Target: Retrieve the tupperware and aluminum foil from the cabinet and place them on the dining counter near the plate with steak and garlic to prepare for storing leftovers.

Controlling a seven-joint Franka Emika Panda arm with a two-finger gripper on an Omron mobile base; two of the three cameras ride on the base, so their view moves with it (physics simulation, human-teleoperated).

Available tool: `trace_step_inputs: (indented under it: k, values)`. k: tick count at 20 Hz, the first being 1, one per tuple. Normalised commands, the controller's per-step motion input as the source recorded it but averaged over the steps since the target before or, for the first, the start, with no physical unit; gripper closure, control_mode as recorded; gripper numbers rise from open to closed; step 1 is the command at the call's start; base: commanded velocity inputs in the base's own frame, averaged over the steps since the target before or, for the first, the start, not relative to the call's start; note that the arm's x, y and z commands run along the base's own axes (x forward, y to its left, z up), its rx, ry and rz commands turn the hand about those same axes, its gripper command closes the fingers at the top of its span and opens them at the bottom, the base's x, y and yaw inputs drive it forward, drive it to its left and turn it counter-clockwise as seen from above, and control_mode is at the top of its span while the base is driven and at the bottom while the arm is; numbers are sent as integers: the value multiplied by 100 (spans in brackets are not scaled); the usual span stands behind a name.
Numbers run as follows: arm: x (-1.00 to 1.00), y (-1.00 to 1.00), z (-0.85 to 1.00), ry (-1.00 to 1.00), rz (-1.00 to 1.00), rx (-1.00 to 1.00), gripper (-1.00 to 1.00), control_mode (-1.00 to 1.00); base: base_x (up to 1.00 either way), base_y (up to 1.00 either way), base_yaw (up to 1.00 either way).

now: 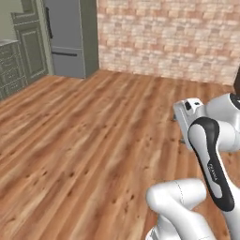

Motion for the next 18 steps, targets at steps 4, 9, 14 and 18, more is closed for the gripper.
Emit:
trace_step_inputs:
  k: [4, 9, 14, 18]
  values:
    - [0, 0, 0, 0, 0, 0, -100, 100, 100, -32, 40]
    - [0, 0, 0, 0, 0, 0, -100, 100, 100, -27, 38]
    - [0, 0, 0, 0, 0, 0, -100, 100, 100, -28, 34]
    - [0, 0, 0, 0, 0, 0, -100, 100, 100, -46, 29]
